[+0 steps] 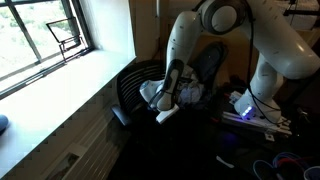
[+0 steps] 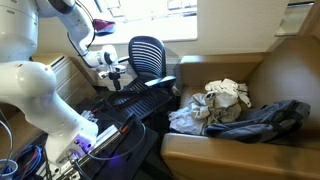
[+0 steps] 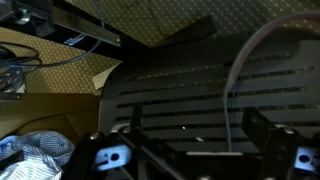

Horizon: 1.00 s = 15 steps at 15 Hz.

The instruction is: Move the bag and clothing from the black chair to the brown chair then hang the belt on the armrest of the black chair

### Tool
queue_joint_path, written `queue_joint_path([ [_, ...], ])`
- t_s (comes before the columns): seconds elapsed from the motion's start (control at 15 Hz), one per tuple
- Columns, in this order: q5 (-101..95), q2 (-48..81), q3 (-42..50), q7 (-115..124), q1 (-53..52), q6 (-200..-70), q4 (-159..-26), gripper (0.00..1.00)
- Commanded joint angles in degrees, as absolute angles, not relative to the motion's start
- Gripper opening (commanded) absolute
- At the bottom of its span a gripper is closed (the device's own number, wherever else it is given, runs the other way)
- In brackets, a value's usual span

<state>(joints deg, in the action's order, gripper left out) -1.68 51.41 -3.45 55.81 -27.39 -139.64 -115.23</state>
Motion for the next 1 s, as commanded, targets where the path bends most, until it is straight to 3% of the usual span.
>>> queue_joint_path([
  [0.0,-2.2,53.5,1.0,66.2,-34.0,-150.5,-117.3,1.00],
  [0.93,-1.2,65.2,0.2,66.2,-34.3,-152.6,-110.0,1.00],
])
